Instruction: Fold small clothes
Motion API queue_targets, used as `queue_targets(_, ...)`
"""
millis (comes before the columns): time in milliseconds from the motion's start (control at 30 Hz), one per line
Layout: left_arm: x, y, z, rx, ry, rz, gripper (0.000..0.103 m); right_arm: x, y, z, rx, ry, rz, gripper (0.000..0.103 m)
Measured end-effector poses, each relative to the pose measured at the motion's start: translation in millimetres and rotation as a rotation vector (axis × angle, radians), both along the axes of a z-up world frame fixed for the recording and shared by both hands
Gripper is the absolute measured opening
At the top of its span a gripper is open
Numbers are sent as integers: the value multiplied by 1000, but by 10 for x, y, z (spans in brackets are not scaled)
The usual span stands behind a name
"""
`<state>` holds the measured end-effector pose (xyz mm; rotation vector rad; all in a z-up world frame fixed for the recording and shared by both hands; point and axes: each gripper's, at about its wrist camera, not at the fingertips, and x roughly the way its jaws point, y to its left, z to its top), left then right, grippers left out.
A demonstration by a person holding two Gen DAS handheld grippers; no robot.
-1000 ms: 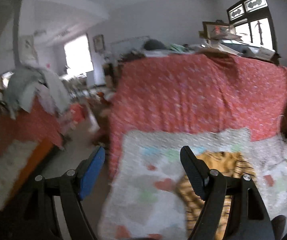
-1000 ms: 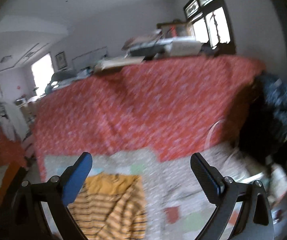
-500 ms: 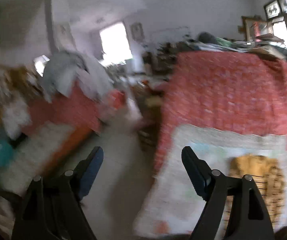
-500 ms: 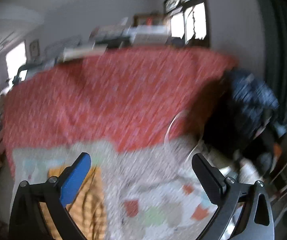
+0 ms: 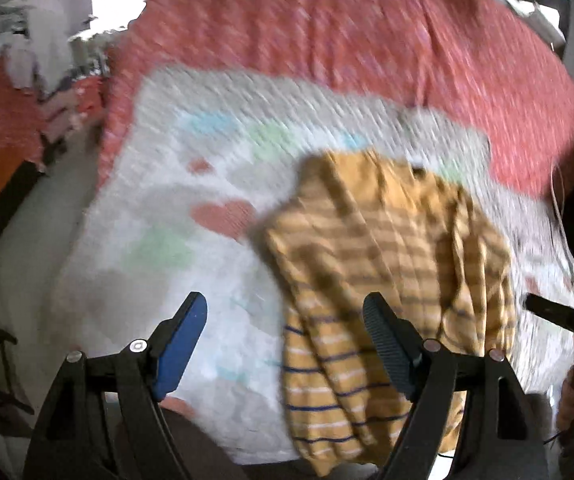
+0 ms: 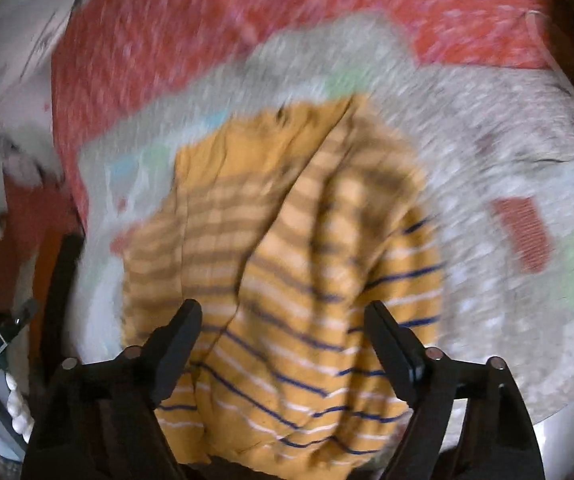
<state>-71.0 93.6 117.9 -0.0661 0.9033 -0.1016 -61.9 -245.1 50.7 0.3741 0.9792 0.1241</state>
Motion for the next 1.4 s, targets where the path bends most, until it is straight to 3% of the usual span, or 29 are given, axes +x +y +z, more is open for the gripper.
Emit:
queue_targets(133,26,-359,-454,12,89,-74,80,6,441,-267,-105,39,105,83)
queue_targets(233,-10,-483,-640,54,100,-87,80,-4,586,-377,-138,62,140,83)
queue_targets(367,-48,-465,-762,21,134,-65,80,-6,683,-511,-143,85,137,83)
queue_targets(467,-54,-475,-875,49,159,-60,80,8,747,-649,-181,106,126,83)
queue_targets(733,-58,-468,-1159,67,235,-58,80,23,686,-823,-155,143,96,84)
queue_targets(1100,-57,-471,-1207,63,247,-58,81,-36,702,-870,-176,121,74,82)
queue_targets(1167,-49,-461,-1218,55,255,-54,82,-41,703,-860,-173,115,82,74)
queue_targets(1233,-40,-451,-1223,52,259,-53,82,-65,727,-824,-173,103,91,58)
queue_targets(1300,-35,-446,-1227,52,262,-51,83,-93,737,-761,-186,87,100,33)
queue_targets(1400,-31,-440,-1229,53,265,-49,83,-123,671,-660,-177,74,85,15)
